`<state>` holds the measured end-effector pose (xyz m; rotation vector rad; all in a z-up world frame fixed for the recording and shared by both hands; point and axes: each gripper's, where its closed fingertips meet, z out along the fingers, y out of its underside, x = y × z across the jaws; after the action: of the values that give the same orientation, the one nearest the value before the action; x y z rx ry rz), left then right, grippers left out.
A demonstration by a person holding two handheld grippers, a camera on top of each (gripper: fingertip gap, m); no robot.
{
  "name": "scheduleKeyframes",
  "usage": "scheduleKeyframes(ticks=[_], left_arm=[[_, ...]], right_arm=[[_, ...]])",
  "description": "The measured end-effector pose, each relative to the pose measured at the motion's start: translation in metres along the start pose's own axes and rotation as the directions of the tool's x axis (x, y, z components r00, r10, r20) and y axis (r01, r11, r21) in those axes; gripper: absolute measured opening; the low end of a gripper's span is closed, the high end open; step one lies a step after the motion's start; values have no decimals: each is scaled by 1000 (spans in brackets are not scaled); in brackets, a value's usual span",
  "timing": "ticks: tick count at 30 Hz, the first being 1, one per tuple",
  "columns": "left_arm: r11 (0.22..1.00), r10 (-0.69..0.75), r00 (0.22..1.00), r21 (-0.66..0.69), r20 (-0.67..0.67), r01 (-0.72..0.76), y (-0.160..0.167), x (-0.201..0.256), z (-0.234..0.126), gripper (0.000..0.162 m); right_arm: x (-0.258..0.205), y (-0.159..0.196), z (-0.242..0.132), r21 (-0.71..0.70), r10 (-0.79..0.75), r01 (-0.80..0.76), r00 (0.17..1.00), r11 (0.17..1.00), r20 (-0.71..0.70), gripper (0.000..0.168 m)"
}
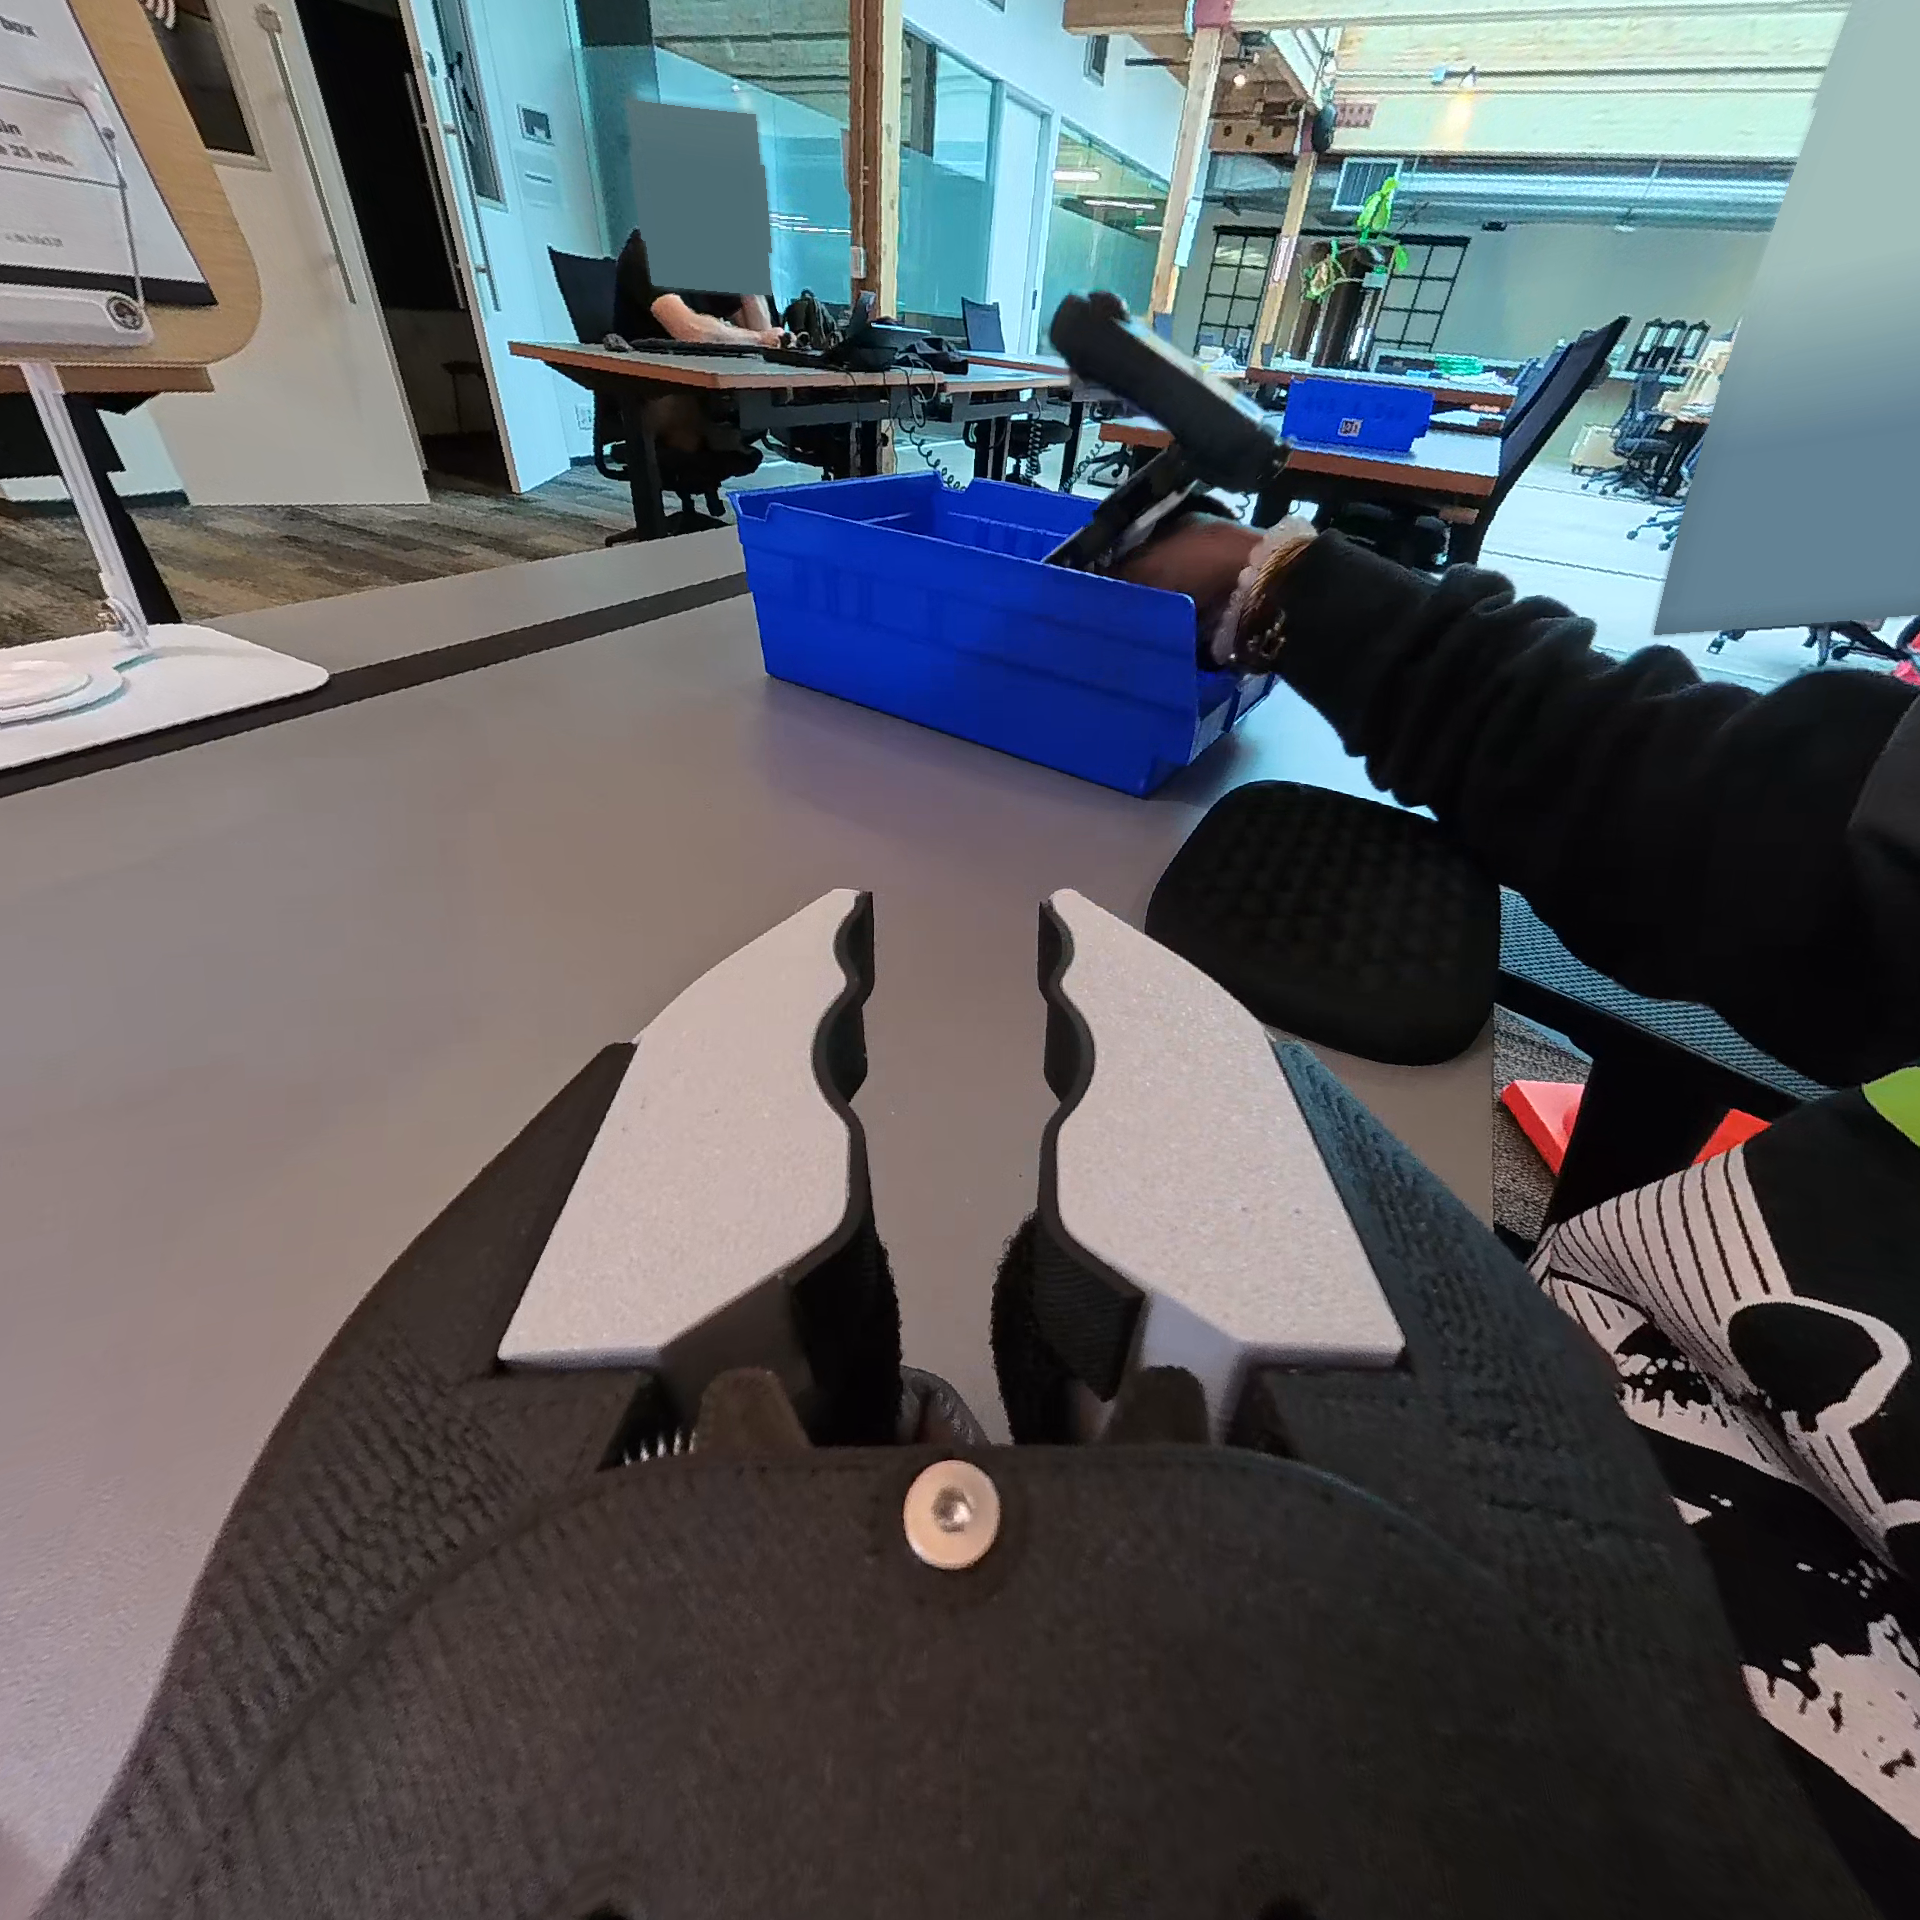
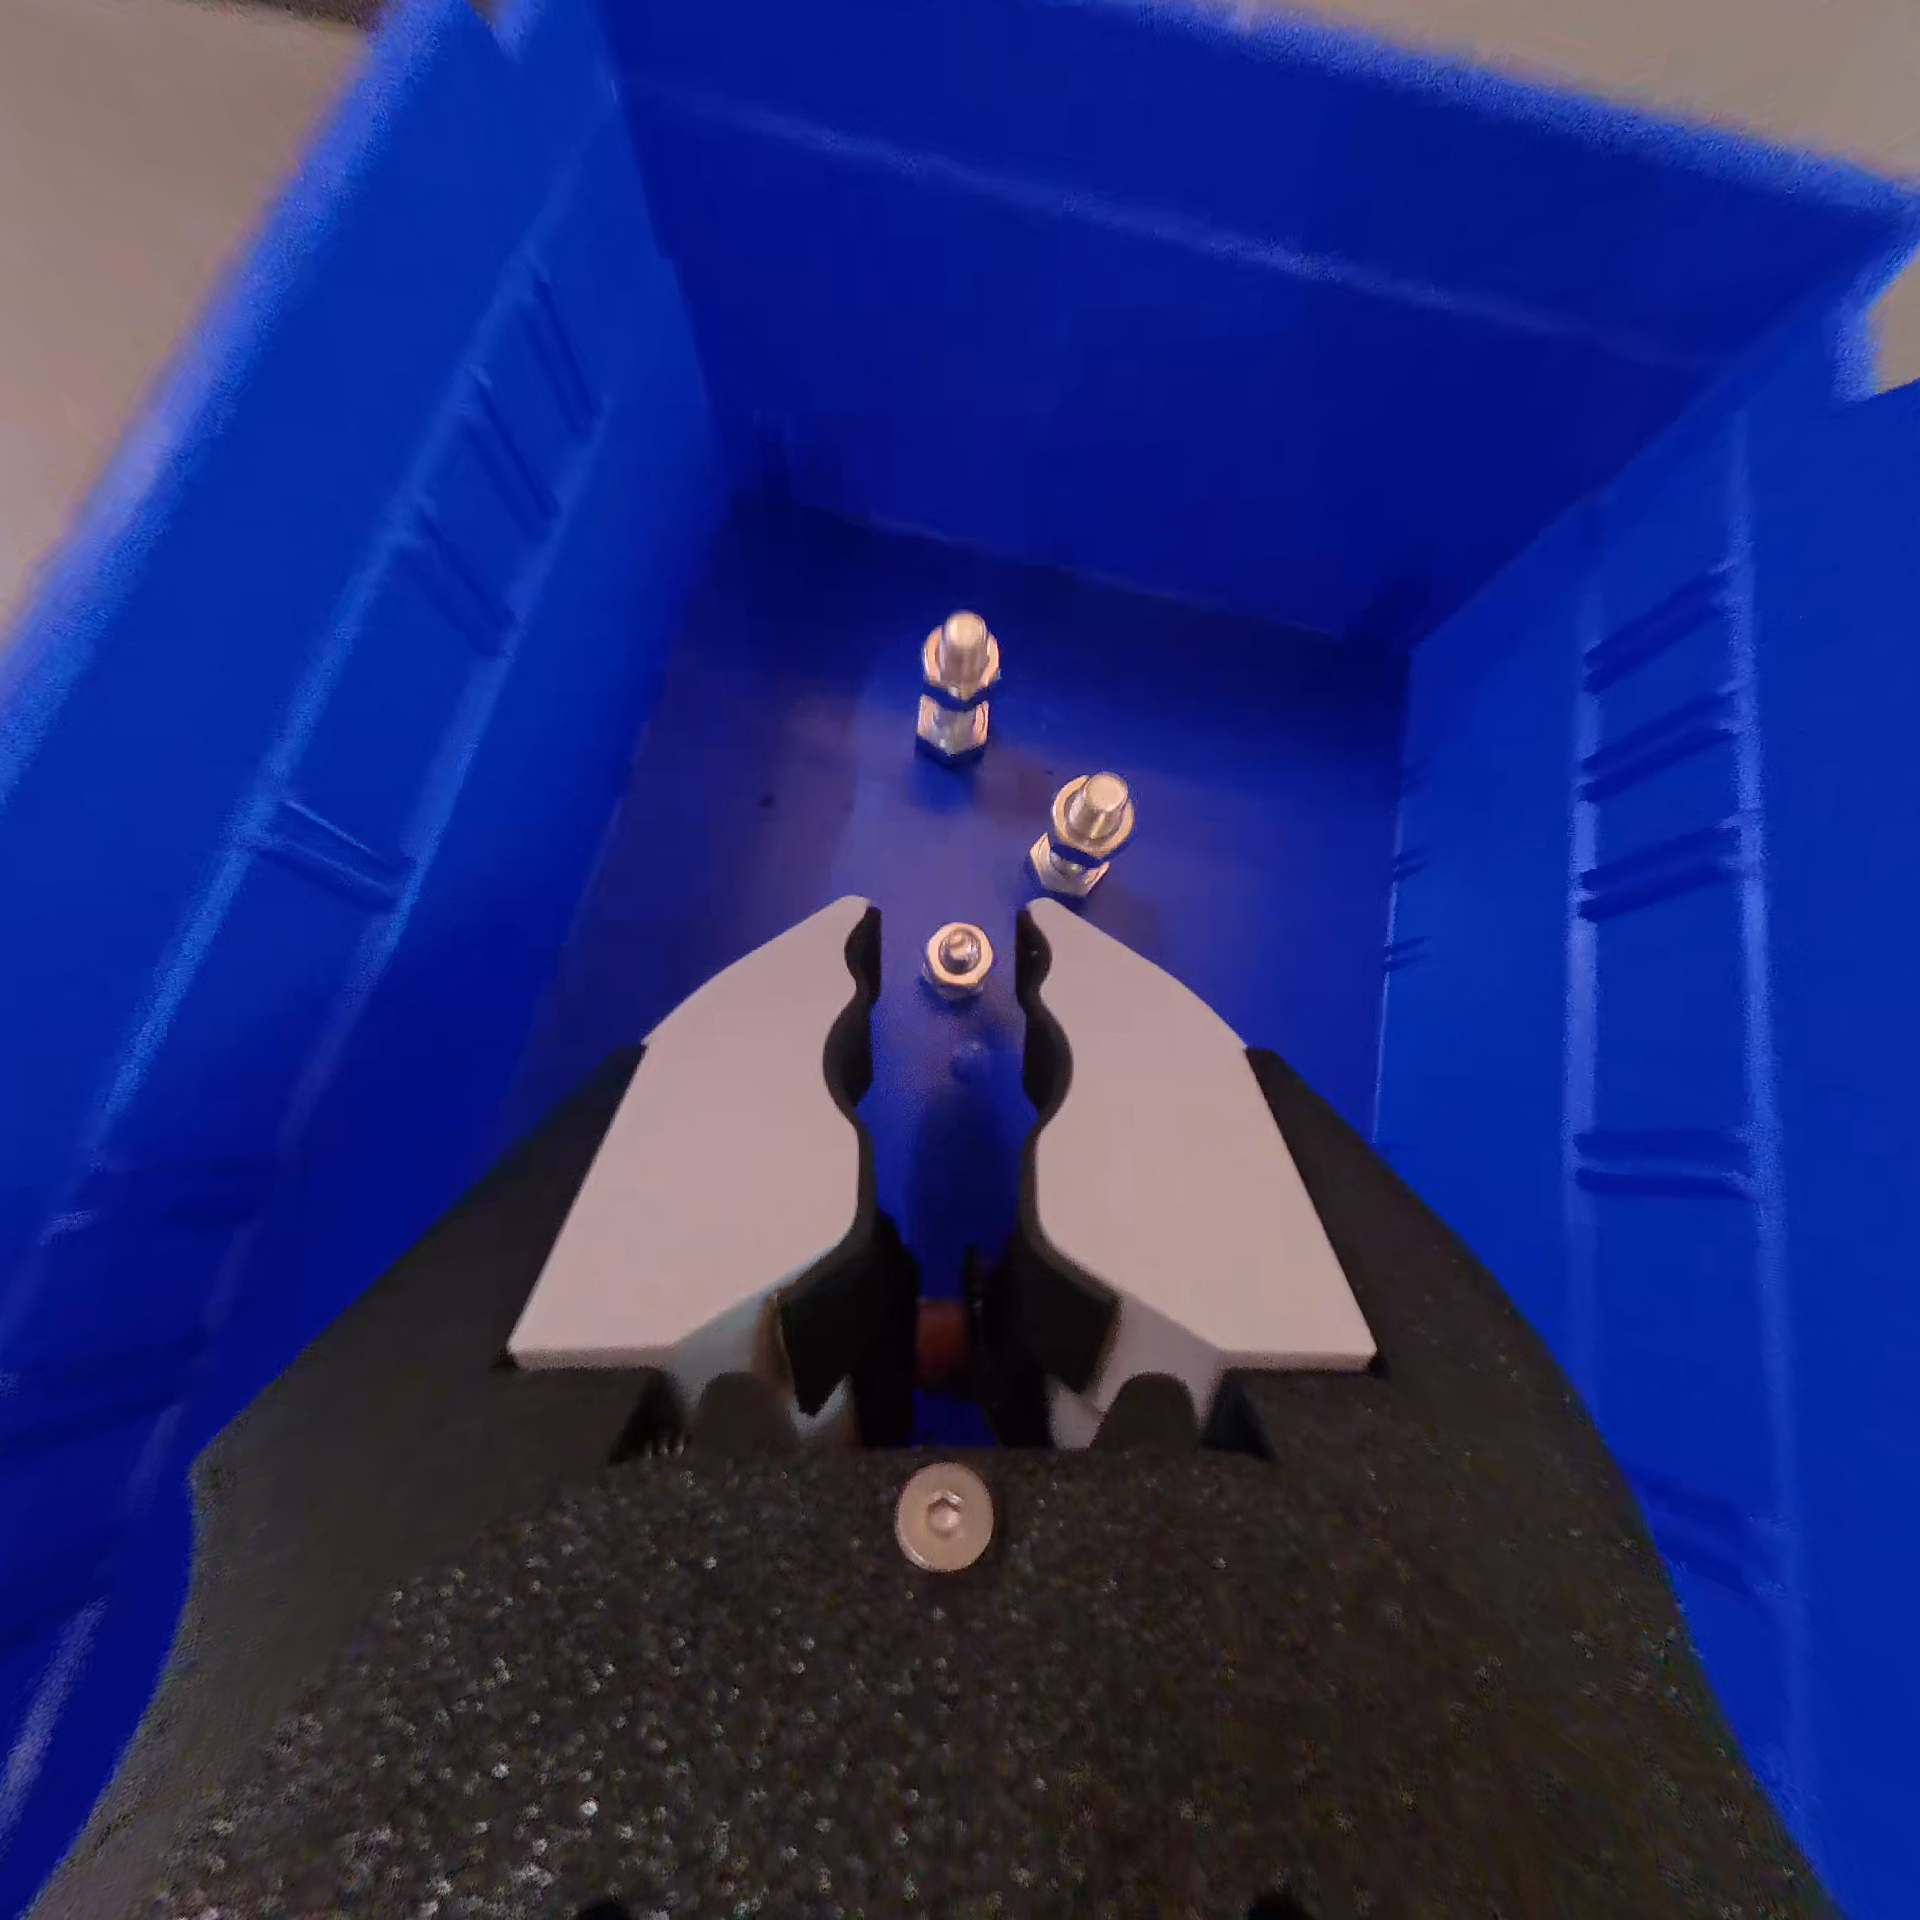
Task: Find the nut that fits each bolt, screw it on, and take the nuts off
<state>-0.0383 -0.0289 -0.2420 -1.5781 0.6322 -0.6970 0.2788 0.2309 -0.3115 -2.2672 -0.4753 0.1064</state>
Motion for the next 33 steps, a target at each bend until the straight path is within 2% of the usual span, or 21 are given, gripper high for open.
scheduleKeyframes(ticks=[3, 6, 9, 11, 14, 17, 22, 24, 27, 30, 33], left_arm=[[1000, 0, 1000, 1, 1, 0, 0, 0, 0, 30], [1000, -4, 1000, 2, 0, 4, 0, 0, 0, 30], [1000, -6, 1000, 10, 1, 6, -2, -1, -1, 30], [1000, -5, 1000, 21, 8, 5, -4, -1, -2, 30], [999, -9, 1000, 45, 15, 8, -9, -1, -5, 30], [999, -19, 1000, 30, 19, 18, -17, -4, -17, 31], [1000, 24, 978, -13, 206, -22, -52, -59, -80, 31], [996, 38, 957, -92, 287, -12, -59, -92, -109, 31], [955, 68, 916, -292, 395, 55, -48, -149, -142, 33], [865, 78, 891, -475, 446, 162, -20, -203, -157, 32], [778, 76, 866, -572, 495, 259, 10, -252, -160, 30]], right_arm=[[-10, -30, -32, 175, 22, -22, 1000, 984, 5, 36], [-50, -66, -89, 441, -1, -46, 994, 897, 107, 41], [-110, -80, -147, 627, -136, -41, 963, 778, 232, 42], [-149, -74, -170, 679, -230, -28, 930, 733, 286, 42], [-198, -50, -180, 680, -328, -14, 868, 733, 372, 42], [-228, -23, -172, 661, -377, 2, 823, 750, 426, 40], [-243, 11, -147, 599, -347, -12, 805, 801, 480, 40], [-243, 15, -145, 600, -339, -27, 805, 800, 488, 39], [-239, 10, -151, 634, -334, -53, 815, 771, 474, 36], [-239, 12, -147, 619, -319, -66, 811, 783, 491, 35], [-241, 13, -145, 615, -326, -53, 810, 787, 487, 35]])
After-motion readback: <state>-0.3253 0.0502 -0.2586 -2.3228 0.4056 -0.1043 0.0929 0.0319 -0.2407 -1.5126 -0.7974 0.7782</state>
